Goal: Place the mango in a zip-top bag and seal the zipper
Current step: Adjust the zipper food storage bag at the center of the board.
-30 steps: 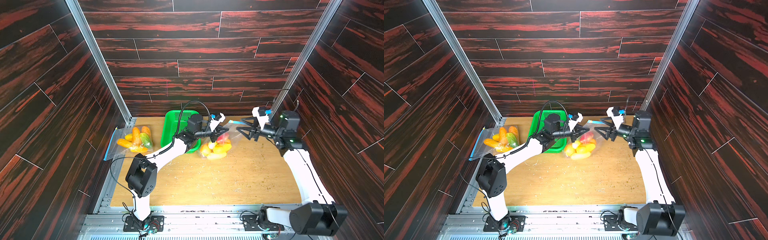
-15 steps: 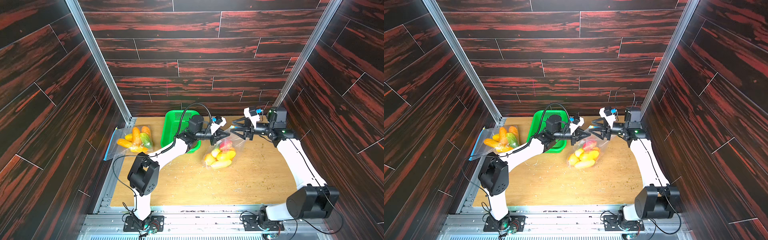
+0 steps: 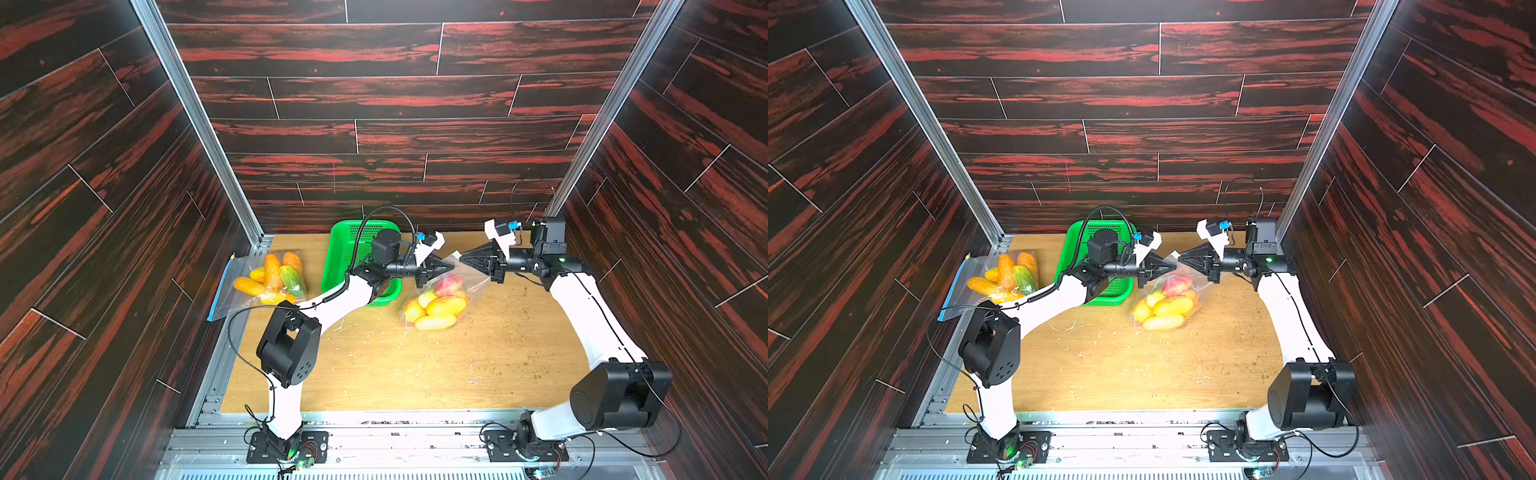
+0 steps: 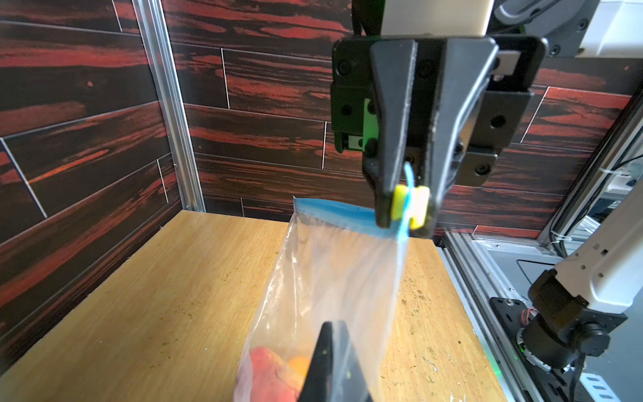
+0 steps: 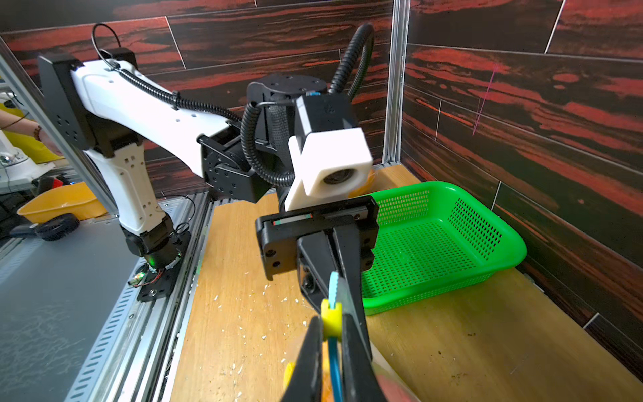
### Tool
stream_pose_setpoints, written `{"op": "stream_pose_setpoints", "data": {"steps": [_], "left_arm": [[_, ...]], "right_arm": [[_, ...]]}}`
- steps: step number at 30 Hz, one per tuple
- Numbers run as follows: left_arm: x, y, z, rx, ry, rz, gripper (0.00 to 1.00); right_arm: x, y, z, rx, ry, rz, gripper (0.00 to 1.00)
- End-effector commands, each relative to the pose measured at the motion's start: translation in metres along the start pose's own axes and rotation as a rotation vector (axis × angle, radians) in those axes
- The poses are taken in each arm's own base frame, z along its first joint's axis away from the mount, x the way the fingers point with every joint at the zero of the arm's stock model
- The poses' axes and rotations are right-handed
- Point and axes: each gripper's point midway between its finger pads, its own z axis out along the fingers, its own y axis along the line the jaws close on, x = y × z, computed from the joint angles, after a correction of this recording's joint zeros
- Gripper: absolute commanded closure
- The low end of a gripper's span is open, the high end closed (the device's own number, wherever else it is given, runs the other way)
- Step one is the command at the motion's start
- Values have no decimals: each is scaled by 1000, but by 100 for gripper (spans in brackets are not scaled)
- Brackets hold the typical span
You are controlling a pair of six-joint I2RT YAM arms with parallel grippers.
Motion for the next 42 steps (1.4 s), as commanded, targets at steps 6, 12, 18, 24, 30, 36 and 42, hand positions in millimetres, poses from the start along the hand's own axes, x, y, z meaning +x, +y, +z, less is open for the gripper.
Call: {"op": "stream_pose_setpoints", "data": {"steps": [6,12,18,24,30,36,42], "left_arm": [[-13,-2,0,26,-43,29,68],[-21,1,1,17,-113,16,89],[-26,-3,0,37,-129,20,98],[-28,-5,0,45,-129,22,100],[-25,-2,-1,30,-125,24,100],[-25,0,-3,11,-135,23,100],[-32,4,-15,-12,-193,8,100]], "right_arm": [[4,2,6,-26,-4,24,100],[6,0,9,-28,4,38,85],[5,-2,16,-39,15,43,64],[6,-5,23,-39,19,43,76],[1,-2,22,-45,6,34,84],[6,-7,22,-11,22,35,99],[12,-12,22,19,42,44,100]]}}
